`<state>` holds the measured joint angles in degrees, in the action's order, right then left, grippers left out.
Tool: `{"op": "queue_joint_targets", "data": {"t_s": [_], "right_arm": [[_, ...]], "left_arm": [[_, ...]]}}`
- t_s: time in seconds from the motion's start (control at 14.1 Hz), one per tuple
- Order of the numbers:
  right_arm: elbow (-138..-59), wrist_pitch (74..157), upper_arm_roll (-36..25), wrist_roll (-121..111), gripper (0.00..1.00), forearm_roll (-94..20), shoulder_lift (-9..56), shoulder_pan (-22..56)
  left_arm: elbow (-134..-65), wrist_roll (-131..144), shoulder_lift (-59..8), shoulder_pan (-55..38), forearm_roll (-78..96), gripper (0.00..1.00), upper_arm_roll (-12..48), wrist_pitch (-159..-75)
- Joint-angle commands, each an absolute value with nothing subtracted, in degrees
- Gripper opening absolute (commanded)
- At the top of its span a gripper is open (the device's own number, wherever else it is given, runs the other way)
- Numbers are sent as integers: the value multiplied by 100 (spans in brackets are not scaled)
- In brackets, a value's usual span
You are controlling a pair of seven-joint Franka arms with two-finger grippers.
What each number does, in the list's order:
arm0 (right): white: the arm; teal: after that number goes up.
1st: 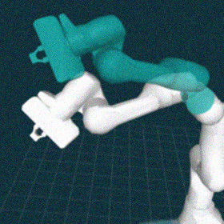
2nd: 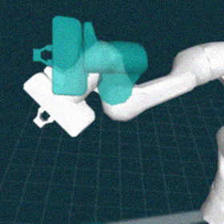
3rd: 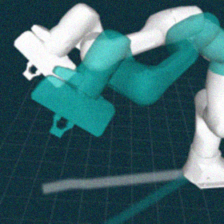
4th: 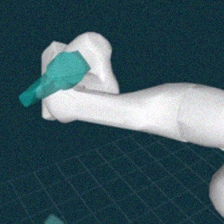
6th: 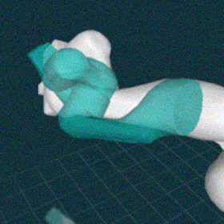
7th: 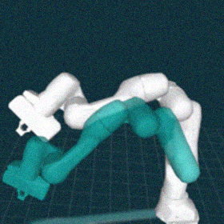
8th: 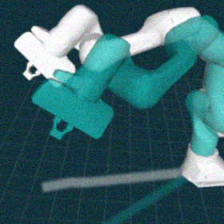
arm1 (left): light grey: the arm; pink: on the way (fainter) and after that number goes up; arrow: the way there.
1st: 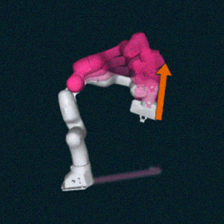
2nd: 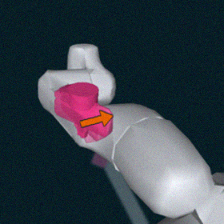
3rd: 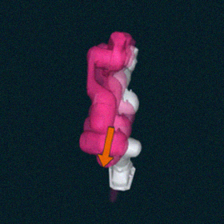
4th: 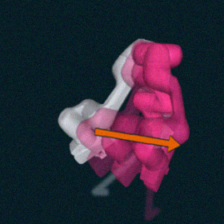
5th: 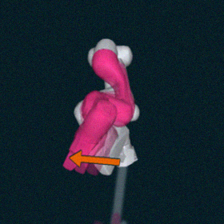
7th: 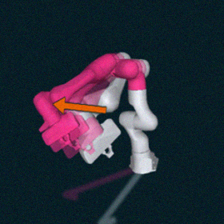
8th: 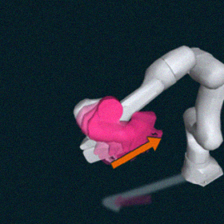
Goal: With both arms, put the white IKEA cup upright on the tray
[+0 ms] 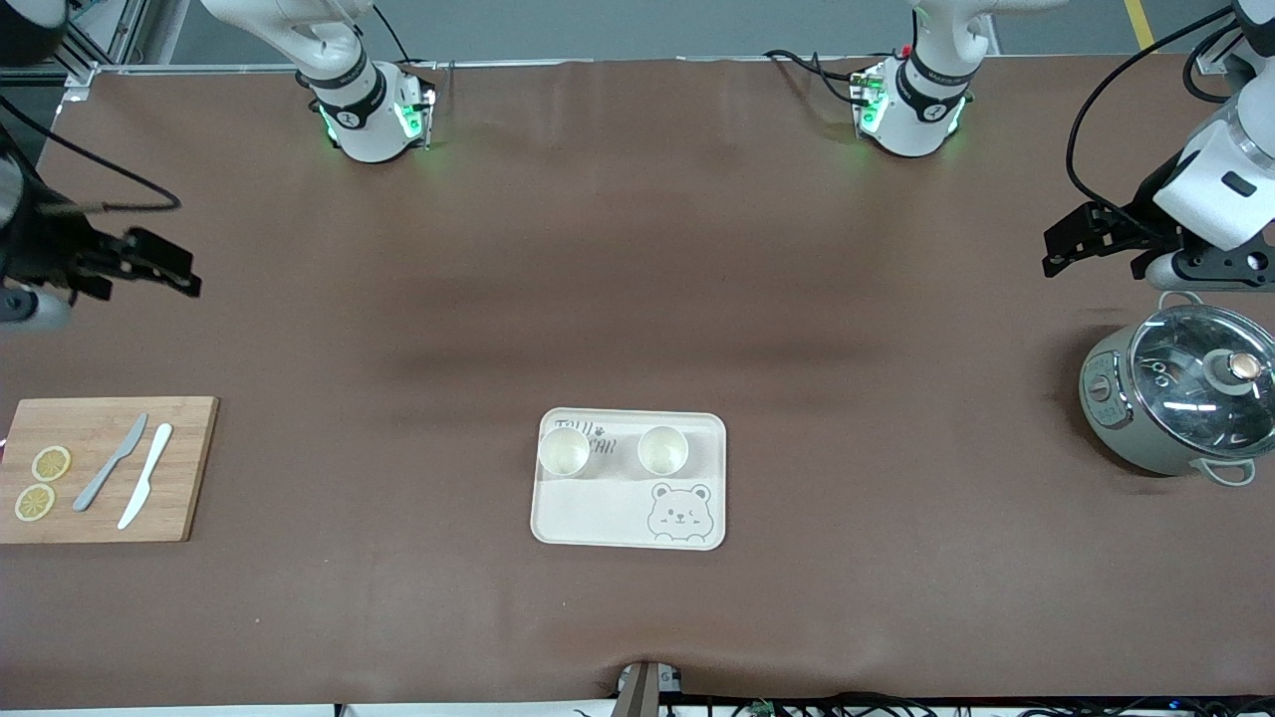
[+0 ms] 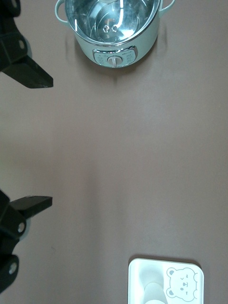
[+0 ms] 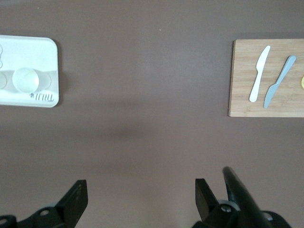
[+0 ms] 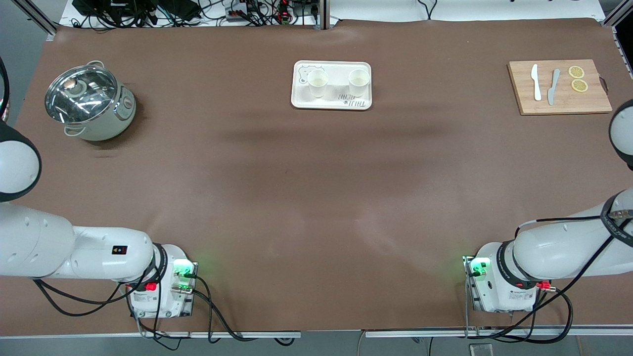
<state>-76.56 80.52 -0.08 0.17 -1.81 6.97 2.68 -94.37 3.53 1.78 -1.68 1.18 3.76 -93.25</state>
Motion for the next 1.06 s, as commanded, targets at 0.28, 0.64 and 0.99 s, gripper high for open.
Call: {"op": "queue_joint_targets", "data": {"t_s": [0.28, 0.64, 0.99], "right_arm": [[-7937, 7691, 53, -562, 100, 114, 193, -114], [-8172, 7838, 62, -527, 100, 79, 10, -149], [-8569, 7945, 62, -519, 100, 70, -290, -167]], "left_arm": [[-9404, 352, 167, -185, 123, 100, 343, -9299], [-9439, 255, 158, -158, -175, 100, 343, -9308], [-9439, 246, 88, -193, -263, 100, 369, -9308]]}}
